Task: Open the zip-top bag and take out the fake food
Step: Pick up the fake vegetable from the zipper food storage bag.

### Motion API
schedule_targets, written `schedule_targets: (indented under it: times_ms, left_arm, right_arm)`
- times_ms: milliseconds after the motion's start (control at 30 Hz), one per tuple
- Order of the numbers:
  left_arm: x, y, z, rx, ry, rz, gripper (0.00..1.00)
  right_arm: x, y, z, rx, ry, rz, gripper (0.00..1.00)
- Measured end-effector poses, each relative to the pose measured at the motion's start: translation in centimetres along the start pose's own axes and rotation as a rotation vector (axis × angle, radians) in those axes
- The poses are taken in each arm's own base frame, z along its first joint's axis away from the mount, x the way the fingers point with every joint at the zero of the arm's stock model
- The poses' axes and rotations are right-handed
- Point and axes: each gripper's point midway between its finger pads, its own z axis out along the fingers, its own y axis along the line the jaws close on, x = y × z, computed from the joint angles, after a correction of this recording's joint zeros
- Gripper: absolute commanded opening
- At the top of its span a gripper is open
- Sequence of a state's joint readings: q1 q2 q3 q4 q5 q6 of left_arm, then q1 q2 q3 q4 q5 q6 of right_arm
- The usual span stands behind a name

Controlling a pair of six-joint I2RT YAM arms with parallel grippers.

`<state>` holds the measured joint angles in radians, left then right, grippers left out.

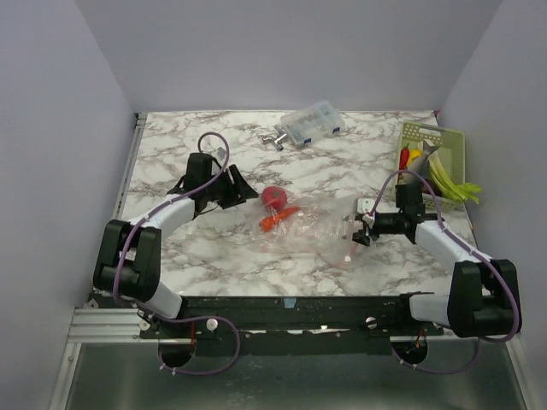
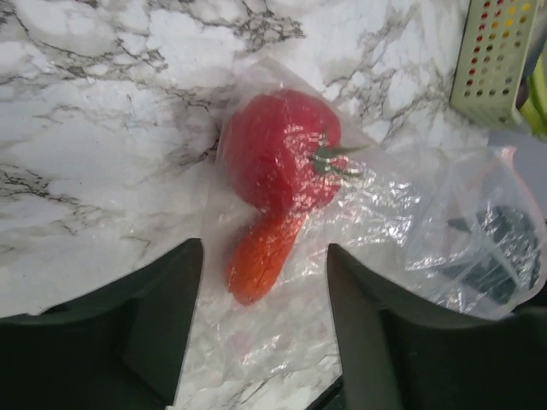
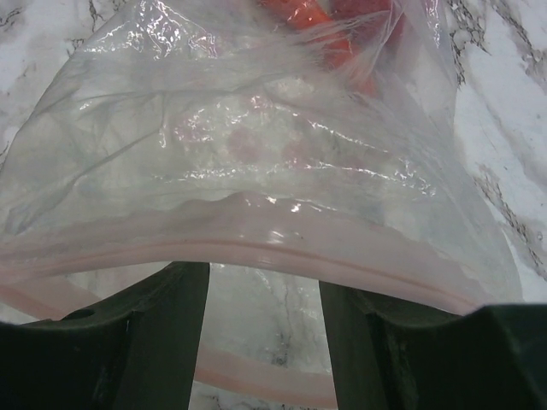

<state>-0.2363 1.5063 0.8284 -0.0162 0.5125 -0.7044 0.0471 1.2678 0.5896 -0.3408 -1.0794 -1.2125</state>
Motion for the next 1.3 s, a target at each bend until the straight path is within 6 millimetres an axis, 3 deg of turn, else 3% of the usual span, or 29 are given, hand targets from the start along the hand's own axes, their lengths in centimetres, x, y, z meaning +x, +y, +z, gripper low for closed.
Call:
schedule_targets:
  times_ms: [133, 300, 400, 700, 1000, 1300]
  left_arm:
    - [-1.8, 0.3, 0.5, -0.025, -0.018, -0.037, 0.29]
    - [-3.9, 0.6, 1.5, -0.073, -0.019, -0.036, 0.14]
    - [-4.2, 1.1, 2.3, -0.095, 0.009, -0.033, 0.13]
    - [-2.7, 1.9, 5.5, -0.151, 0.142, -0.013, 0.14]
    - [-0.3, -0.2, 7.8, -0.140, 0.262, 0.091, 0.14]
    - [3.2, -2.1, 8.4, -0.115, 0.354, 0.154, 0.14]
  right_arm:
    - [0.0, -0.6, 0.0, 0.021, 0.002, -0.005, 0.56]
    - [-0.2, -1.3, 0.1, 0.044, 0.001, -0.015, 0.55]
    - [-0.4, -1.5, 0.4, 0.048, 0.002, -0.025, 0.55]
    - [-1.0, -1.4, 2.0, 0.040, 0.014, -0.075, 0.55]
    - [-1.0, -1.5, 3.7, 0.034, 0.040, -0.093, 0.57]
    - [-1.0, -2.3, 3.8, 0.071, 0.053, -0.099, 0.58]
